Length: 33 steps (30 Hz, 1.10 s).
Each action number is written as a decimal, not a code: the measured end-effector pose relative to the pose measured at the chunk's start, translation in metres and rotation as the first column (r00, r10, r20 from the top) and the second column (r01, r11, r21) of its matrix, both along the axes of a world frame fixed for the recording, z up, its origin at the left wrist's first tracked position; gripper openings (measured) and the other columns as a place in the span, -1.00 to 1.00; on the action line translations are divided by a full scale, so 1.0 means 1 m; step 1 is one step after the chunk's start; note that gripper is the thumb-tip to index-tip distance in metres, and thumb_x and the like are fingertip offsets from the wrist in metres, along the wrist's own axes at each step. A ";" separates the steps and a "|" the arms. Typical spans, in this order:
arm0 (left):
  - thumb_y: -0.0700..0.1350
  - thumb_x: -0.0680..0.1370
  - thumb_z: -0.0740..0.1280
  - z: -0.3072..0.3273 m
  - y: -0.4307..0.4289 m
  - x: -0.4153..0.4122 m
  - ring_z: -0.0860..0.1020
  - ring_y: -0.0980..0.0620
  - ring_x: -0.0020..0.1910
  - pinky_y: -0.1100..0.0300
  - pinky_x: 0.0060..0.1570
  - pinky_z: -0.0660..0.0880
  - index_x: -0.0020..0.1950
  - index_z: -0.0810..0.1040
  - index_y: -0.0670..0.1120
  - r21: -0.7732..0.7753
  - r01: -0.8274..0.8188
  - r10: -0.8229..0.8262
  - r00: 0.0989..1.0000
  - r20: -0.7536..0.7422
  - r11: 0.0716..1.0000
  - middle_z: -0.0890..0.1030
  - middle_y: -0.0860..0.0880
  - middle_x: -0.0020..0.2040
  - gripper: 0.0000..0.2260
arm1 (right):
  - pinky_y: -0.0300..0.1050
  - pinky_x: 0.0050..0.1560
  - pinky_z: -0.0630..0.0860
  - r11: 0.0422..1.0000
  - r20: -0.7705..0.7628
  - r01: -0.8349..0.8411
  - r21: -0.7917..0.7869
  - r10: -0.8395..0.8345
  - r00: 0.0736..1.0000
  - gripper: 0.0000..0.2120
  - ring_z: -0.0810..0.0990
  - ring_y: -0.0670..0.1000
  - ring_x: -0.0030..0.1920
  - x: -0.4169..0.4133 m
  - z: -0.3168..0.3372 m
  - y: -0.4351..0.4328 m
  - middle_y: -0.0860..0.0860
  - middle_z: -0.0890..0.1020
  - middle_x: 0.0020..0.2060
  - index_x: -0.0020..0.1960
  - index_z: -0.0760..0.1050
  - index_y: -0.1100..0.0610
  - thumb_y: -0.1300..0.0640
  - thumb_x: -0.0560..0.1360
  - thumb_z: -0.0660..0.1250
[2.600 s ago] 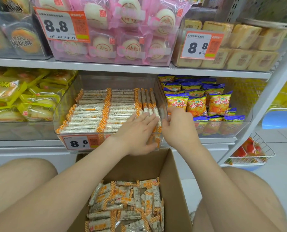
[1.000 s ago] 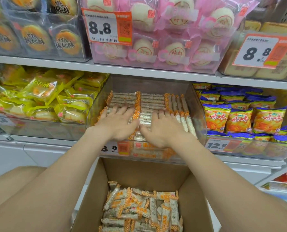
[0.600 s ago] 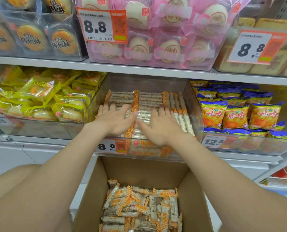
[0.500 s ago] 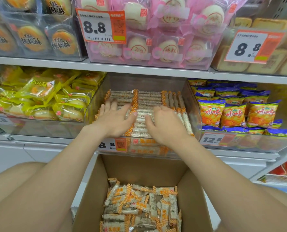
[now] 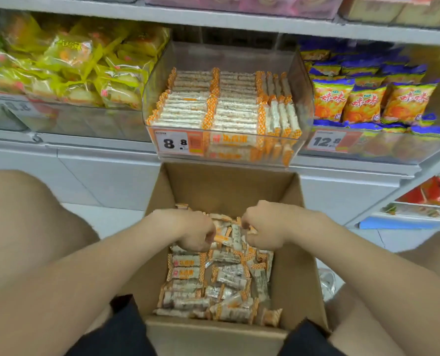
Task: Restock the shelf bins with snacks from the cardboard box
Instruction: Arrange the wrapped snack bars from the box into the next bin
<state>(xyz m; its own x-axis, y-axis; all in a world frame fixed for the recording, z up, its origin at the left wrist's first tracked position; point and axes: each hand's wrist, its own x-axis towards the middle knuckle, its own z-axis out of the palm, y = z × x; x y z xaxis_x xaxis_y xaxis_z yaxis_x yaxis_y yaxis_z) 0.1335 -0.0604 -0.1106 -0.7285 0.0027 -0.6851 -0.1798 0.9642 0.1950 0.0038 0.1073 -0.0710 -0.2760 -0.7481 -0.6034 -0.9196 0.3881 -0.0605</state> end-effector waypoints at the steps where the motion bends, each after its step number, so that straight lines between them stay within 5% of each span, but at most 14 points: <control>1: 0.03 0.66 0.24 -0.023 0.000 0.000 0.63 -0.08 -0.01 -0.03 -0.01 0.61 0.13 0.62 -0.01 -0.030 -0.012 0.013 0.999 0.044 0.999 0.66 -0.03 0.10 -0.79 | 0.21 0.00 0.67 0.999 0.018 -0.004 0.040 0.003 1.000 -0.58 0.66 0.19 0.06 -0.001 -0.017 0.000 0.06 0.60 0.00 0.15 0.59 0.07 -0.15 0.48 0.17; 5: -0.06 0.66 0.24 -0.097 0.001 0.007 0.55 -0.09 -0.09 0.02 -0.14 0.49 0.28 0.61 -0.10 -0.058 -0.066 0.075 0.983 0.167 0.996 0.66 -0.12 0.18 -0.73 | 0.18 0.20 0.62 0.997 0.091 0.062 0.050 -0.066 0.994 -0.66 0.67 0.20 0.05 0.000 -0.074 -0.005 0.14 0.66 0.03 0.16 0.63 0.18 0.00 0.61 0.20; 9: -0.05 0.65 0.33 -0.129 0.007 0.012 0.54 -0.13 -0.14 0.03 -0.14 0.49 0.03 0.59 -0.15 0.004 -0.119 0.114 0.957 0.267 0.993 0.60 -0.13 -0.06 -0.83 | 0.21 0.07 0.66 0.989 0.225 0.107 0.099 -0.127 0.966 -0.72 0.69 0.24 -0.01 0.012 -0.138 -0.008 0.20 0.71 -0.02 0.08 0.68 0.25 0.15 0.61 0.22; 14: -0.02 0.62 0.43 -0.171 0.005 0.028 0.53 -0.09 0.35 -0.07 0.32 0.54 0.39 0.59 -0.03 0.098 -0.244 0.172 0.867 0.468 0.965 0.51 -0.01 0.47 -0.66 | 0.22 -0.07 0.62 0.922 0.335 -0.038 0.386 -0.102 0.937 -0.65 0.59 0.37 0.21 0.038 -0.200 0.010 0.29 0.62 0.26 0.33 0.57 0.31 0.32 0.56 0.27; 18: -0.06 0.64 0.42 -0.187 0.015 0.037 0.37 -0.14 0.51 -0.06 0.37 0.47 0.61 0.35 0.04 0.104 -0.185 0.091 0.807 0.583 0.977 0.29 0.01 0.61 -0.45 | 0.06 -0.21 0.53 0.908 0.394 -0.103 0.407 -0.073 0.916 -0.37 0.62 0.20 0.05 0.053 -0.224 0.021 0.15 0.52 0.34 0.63 0.20 0.07 0.31 0.61 0.27; 22: -0.06 0.60 0.49 -0.195 0.014 0.039 0.52 -0.15 0.33 -0.13 0.36 0.53 0.60 0.36 0.06 0.125 -0.231 0.096 0.753 0.651 0.965 0.44 -0.08 0.48 -0.40 | 0.11 -0.01 0.64 0.912 0.413 -0.095 0.400 -0.087 0.907 -0.36 0.61 0.22 0.10 0.072 -0.242 0.025 0.15 0.56 0.23 0.61 0.18 0.13 0.22 0.60 0.35; 28: -0.14 0.57 0.53 -0.197 0.014 0.041 0.61 -0.13 0.02 0.02 0.01 0.54 0.47 0.41 0.05 0.129 -0.309 0.140 0.714 0.686 0.942 0.58 -0.09 0.13 -0.47 | 0.07 0.22 0.59 0.900 0.411 -0.071 0.430 -0.124 0.903 -0.48 0.56 0.20 0.29 0.072 -0.232 0.022 0.10 0.50 0.43 0.54 0.40 0.14 0.13 0.61 0.41; 31: -0.13 0.59 0.50 -0.190 0.014 0.042 0.57 -0.12 -0.03 0.02 0.01 0.56 0.48 0.41 0.00 0.126 -0.315 0.157 0.734 0.661 0.941 0.55 -0.08 0.13 -0.50 | 0.10 0.01 0.60 0.882 0.417 -0.002 0.471 -0.220 0.882 -0.50 0.59 0.22 0.26 0.054 -0.213 0.016 0.15 0.43 0.51 0.58 0.34 0.20 0.27 0.65 0.23; 33: -0.10 0.66 0.38 -0.182 0.012 0.040 0.62 -0.13 0.00 0.00 0.11 0.63 0.55 0.39 -0.04 0.118 -0.412 0.253 0.733 0.631 0.903 0.46 -0.11 0.37 -0.55 | 0.05 -0.24 0.50 0.889 0.436 0.139 0.435 -0.344 0.832 -0.44 0.61 0.10 -0.11 0.038 -0.192 0.010 0.16 0.47 0.43 0.64 0.21 0.18 0.35 0.66 0.13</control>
<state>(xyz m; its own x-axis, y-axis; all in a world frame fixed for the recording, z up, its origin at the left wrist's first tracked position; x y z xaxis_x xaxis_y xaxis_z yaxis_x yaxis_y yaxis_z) 0.1738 -0.0482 -0.2930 -0.1650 0.0558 -0.9847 -0.6349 0.7580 0.1493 0.0417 0.1172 -0.2630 -0.0092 -0.3889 -0.9212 -0.6781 0.6795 -0.2800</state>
